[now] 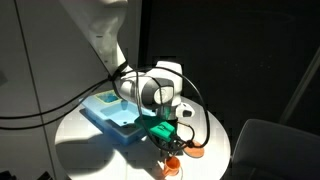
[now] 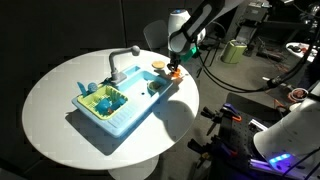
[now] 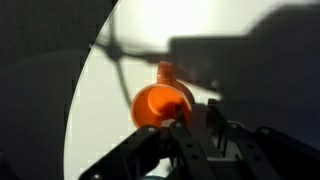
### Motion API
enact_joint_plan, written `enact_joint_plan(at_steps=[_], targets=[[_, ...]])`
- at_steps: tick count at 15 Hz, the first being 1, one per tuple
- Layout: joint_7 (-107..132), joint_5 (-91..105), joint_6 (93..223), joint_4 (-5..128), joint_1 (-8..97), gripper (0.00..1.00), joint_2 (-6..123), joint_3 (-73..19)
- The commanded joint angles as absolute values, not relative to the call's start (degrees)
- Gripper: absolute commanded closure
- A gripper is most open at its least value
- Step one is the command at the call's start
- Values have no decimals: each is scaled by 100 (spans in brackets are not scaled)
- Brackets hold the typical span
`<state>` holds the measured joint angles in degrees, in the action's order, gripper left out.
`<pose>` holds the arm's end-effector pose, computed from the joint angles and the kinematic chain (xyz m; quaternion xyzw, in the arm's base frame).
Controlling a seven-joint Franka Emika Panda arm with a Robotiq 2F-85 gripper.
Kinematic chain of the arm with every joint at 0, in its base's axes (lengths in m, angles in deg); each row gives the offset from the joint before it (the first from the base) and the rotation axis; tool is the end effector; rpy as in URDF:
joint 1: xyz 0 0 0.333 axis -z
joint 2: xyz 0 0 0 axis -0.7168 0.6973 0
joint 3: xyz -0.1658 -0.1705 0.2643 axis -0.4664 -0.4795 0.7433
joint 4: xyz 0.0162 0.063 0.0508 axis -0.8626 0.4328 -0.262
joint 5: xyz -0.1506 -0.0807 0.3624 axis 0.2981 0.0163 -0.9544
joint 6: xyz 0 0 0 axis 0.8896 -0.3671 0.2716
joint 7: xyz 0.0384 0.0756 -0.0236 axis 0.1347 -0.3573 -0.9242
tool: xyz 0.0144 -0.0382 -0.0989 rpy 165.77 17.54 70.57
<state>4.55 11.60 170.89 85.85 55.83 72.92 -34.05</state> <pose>0.5807 -0.2167 0.2048 0.9925 -0.0892 -0.0200 0.0817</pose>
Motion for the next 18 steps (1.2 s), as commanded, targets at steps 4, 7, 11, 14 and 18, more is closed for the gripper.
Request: enact_joint_plan(at_steps=[4,7,11,14,18], targets=[[332,1154,17175,8701,5657,15,7146,-3360],[370,1164,17159,8751,5626,0,7005,-3374],[470,1232,17149,8826,5535,0,6690,-3425],[599,1329,17071,8876,5427,0,6387,-3488],[705,1683,16779,9085,5234,0,5926,-3554]])
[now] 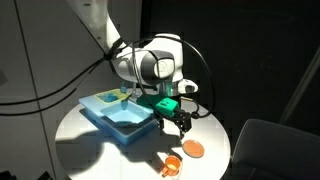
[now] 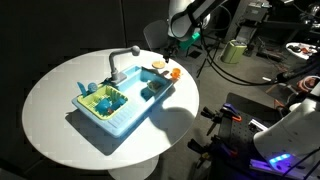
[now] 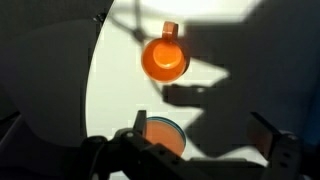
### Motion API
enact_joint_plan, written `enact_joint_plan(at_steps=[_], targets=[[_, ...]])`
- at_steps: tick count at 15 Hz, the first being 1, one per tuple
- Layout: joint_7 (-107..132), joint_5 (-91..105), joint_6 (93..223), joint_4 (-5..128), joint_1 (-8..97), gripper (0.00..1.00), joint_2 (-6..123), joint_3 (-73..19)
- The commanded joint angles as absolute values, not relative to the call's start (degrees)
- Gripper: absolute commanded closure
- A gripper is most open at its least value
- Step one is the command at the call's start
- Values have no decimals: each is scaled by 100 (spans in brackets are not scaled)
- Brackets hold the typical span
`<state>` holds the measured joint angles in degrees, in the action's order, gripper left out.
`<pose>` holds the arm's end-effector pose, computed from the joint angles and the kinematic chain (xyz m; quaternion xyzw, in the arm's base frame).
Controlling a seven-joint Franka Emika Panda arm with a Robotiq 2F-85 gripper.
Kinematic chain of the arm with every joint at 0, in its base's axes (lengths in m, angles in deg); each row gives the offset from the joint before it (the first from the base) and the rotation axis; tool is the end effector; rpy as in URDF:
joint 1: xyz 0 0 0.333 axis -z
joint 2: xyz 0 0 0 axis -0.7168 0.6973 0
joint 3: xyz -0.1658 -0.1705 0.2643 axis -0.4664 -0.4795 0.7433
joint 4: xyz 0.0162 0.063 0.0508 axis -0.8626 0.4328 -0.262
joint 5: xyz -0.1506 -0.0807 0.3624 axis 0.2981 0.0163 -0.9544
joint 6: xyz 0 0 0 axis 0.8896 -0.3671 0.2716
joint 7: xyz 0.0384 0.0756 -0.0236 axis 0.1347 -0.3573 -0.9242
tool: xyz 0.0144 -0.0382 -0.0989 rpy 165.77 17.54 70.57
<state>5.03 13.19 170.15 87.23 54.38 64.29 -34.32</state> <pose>0.5882 -0.2040 0.2865 0.9920 -0.0784 0.0359 0.0923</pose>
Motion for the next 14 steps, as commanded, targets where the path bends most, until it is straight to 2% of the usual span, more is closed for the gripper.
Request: enact_joint_plan(at_steps=[1,9,14], targets=[[737,1854,16682,9194,5166,0,5783,-3566],[1417,3209,16016,9913,4756,0,4957,-3398],[1098,3149,15827,10356,4682,0,4681,-3031]])
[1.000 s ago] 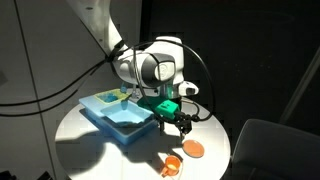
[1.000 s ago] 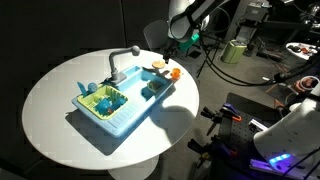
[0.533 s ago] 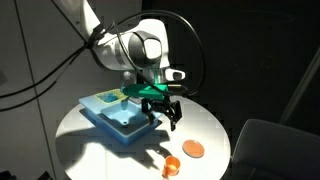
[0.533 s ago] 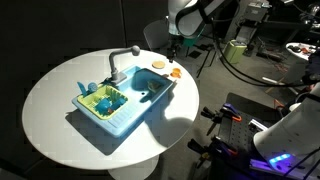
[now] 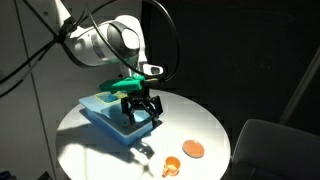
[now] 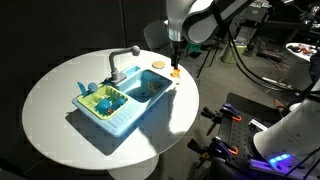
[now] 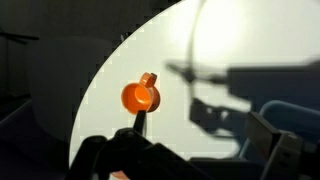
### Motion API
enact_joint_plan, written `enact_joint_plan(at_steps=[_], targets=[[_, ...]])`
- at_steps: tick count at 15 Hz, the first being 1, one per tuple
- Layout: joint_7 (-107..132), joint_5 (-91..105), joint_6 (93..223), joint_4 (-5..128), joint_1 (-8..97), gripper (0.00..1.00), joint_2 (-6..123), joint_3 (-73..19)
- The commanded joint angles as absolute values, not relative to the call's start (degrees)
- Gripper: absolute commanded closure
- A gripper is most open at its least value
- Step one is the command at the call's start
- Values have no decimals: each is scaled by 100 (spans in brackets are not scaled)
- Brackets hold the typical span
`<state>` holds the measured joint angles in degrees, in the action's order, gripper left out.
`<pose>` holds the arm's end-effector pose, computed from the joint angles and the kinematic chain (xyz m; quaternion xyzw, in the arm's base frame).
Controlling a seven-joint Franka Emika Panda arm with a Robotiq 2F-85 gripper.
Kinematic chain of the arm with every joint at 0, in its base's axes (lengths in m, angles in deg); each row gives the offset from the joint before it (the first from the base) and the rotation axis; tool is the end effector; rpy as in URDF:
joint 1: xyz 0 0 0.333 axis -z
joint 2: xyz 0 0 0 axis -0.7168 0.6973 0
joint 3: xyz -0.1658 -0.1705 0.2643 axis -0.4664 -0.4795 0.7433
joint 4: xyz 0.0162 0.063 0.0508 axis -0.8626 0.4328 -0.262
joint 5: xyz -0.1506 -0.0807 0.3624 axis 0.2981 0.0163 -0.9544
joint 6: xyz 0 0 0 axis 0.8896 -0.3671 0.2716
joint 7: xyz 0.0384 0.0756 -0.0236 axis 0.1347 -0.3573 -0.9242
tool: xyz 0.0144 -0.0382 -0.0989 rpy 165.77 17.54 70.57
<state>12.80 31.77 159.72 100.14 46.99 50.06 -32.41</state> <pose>0.5229 -0.1018 0.3200 0.9838 0.0416 -0.0358 0.1705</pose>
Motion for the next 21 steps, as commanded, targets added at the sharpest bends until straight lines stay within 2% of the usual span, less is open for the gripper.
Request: enact_joint_plan(at_steps=[1,11,17,21], targets=[[1043,3115,15834,10435,4662,0,4639,-2946],[527,2171,15983,11062,4085,0,4144,-1940],[9,1427,15870,10984,3903,0,3714,-1716],[259,1615,15925,10891,3932,0,3974,-1712]])
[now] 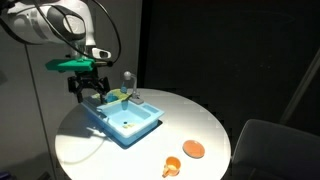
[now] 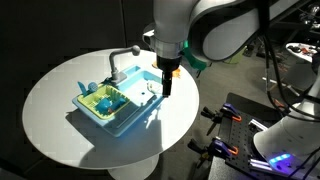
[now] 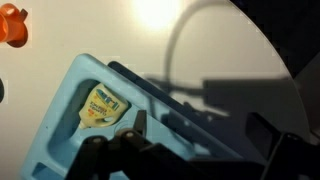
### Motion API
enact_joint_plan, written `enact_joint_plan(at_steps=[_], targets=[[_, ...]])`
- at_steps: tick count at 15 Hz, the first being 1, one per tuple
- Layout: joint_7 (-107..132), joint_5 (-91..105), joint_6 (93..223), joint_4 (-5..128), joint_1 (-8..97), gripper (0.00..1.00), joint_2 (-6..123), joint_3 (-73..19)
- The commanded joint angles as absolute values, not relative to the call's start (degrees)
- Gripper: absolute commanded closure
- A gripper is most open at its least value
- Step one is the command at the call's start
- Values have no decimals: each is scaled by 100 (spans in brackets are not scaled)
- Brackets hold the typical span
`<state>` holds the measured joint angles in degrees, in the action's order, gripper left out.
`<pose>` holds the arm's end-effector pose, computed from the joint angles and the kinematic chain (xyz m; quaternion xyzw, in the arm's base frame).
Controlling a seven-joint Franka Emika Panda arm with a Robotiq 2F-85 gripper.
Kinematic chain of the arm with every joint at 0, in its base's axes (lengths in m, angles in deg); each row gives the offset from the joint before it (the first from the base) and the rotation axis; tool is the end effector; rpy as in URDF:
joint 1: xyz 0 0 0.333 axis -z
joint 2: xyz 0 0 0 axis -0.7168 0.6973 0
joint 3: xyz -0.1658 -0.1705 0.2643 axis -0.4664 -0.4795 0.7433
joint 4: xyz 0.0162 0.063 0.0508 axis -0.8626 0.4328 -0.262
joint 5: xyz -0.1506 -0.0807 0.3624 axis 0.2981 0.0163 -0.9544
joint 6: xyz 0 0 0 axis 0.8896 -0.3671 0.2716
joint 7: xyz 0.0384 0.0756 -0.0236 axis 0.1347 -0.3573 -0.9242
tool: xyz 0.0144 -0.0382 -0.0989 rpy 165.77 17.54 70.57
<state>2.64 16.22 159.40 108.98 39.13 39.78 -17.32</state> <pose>0.4666 0.1002 0.3460 0.9714 0.2249 -0.0132 0.0750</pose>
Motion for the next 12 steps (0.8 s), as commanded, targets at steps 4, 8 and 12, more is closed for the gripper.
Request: enact_joint_plan(at_steps=[4,8,12], targets=[[260,1616,15927,10891,3935,0,4030,-1714],[55,1237,16026,10868,3921,0,4188,-1712],[-184,788,16197,10709,3784,0,4530,-1557]])
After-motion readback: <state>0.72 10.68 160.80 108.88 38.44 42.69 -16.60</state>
